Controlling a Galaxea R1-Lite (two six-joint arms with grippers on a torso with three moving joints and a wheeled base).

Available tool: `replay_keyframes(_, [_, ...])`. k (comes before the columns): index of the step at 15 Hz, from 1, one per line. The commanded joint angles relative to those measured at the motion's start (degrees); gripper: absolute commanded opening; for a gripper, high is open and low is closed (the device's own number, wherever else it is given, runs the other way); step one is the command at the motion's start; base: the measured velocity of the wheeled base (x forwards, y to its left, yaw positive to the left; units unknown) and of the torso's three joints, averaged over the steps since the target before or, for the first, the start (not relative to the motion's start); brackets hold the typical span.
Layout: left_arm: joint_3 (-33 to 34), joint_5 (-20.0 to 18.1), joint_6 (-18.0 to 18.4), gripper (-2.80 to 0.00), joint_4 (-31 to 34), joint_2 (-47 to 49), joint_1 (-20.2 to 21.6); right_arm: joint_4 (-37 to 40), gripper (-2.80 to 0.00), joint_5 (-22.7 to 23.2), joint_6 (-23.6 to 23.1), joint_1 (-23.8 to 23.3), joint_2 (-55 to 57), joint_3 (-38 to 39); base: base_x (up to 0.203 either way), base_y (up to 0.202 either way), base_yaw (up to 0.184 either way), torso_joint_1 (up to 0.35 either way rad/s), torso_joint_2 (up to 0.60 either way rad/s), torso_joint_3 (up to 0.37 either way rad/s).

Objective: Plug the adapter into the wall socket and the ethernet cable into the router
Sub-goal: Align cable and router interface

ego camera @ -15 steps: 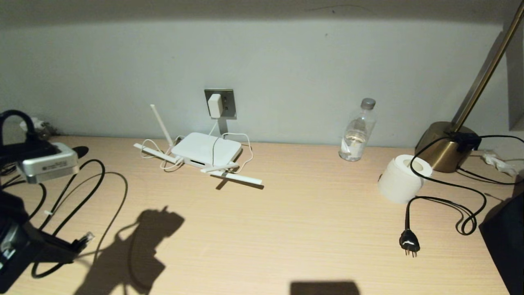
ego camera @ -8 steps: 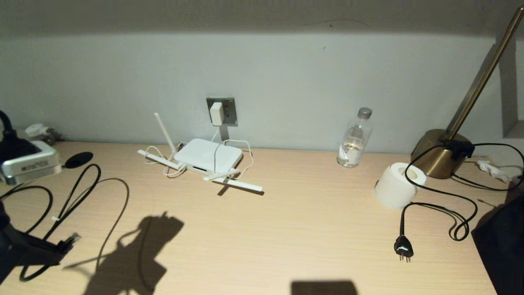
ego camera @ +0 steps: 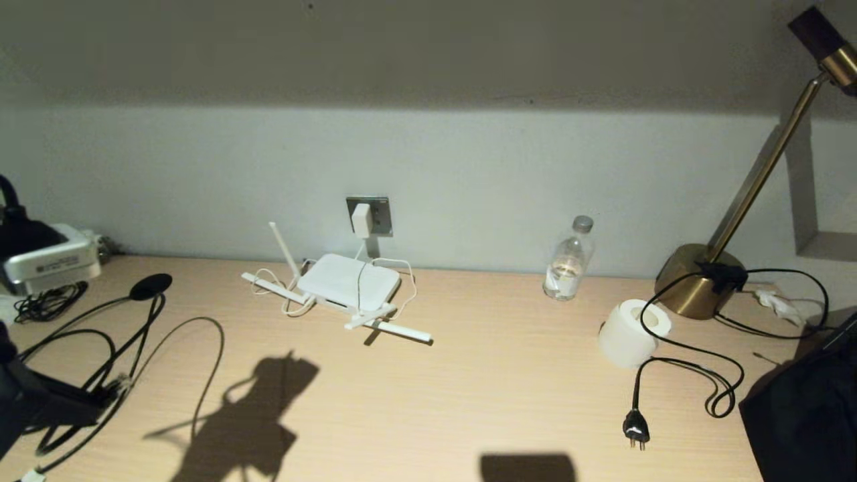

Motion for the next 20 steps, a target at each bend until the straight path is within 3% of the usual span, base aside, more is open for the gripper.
replay_keyframes(1, [0.0, -0.8, 0.0, -2.8, 0.3, 0.1, 0.0, 0.0, -2.8, 0.1, -0.1, 0.0, 0.0, 0.0, 0.0, 0.0, 0.0, 0.229, -0.52, -0.289])
replay_keyframes(11, [0.4, -0.9, 0.3, -2.8, 1.1, -0.1, -0.4, 0.0, -2.8, 0.0, 0.0, 0.0, 0.1, 0.0, 0.0, 0.0, 0.0, 0.161, -0.34, -0.186])
replay_keyframes(20, [0.2, -0.8, 0.6, -2.8, 1.0, -0.6, -1.2, 0.0, -2.8, 0.1, 0.1, 0.0, 0.1, 0.0, 0.0, 0.0, 0.0, 0.0, 0.0, 0.0])
